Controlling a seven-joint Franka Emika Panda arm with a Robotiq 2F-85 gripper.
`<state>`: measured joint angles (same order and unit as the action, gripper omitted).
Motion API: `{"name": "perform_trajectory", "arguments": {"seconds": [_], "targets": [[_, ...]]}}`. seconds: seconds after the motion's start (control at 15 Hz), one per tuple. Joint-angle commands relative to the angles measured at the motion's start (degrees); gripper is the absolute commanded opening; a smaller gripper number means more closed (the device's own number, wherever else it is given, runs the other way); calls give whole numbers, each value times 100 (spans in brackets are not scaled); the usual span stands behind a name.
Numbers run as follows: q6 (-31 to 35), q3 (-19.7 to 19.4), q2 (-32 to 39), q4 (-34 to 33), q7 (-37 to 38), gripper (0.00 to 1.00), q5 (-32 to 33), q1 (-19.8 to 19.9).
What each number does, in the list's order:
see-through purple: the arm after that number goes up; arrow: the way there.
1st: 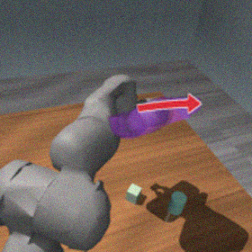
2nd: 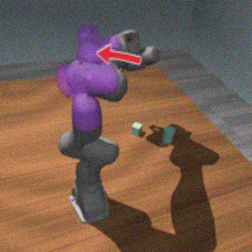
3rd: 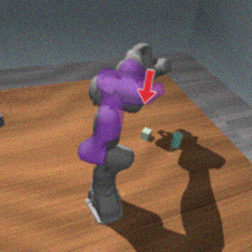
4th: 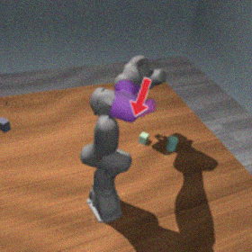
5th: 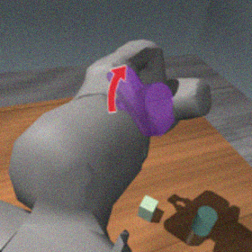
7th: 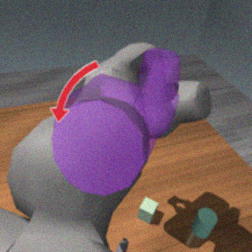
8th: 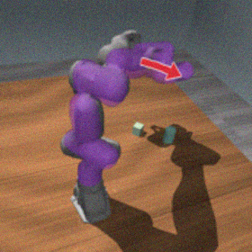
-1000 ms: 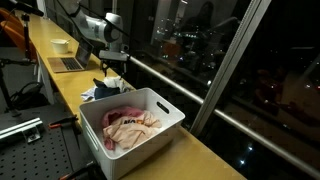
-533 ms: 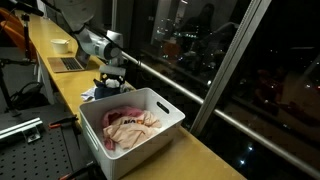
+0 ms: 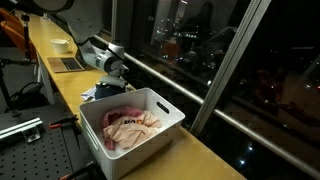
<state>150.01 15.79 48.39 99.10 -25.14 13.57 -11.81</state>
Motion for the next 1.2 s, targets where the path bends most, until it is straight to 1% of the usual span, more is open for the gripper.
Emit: {"name": "perform_trajectory", "arguments": {"seconds": [0.0,0.07,0.13,0.33,0.47,0.67,0.73,0.8,0.87,0.93,1.13], "targets": [[203,181,-102,286,-133,75,-220,317],[261,213,-172,389,-123,74,-262,391],[307,252,-233,475,-125,68,-307,464],[388,372,-427,714,-134,43,-466,688],[412,448,-607,900,-147,30,-560,837],[359,546,-951,1192,-175,7,-723,1036],[346,570,-1086,1304,-180,2,-770,1089],[326,592,-1241,1412,-174,0,-813,1133],[315,613,-1365,1497,-183,4,-868,1169],[280,634,-1529,1592,-184,2,-915,1196],[128,637,-2156,1885,-148,3,-1032,1217]]}}
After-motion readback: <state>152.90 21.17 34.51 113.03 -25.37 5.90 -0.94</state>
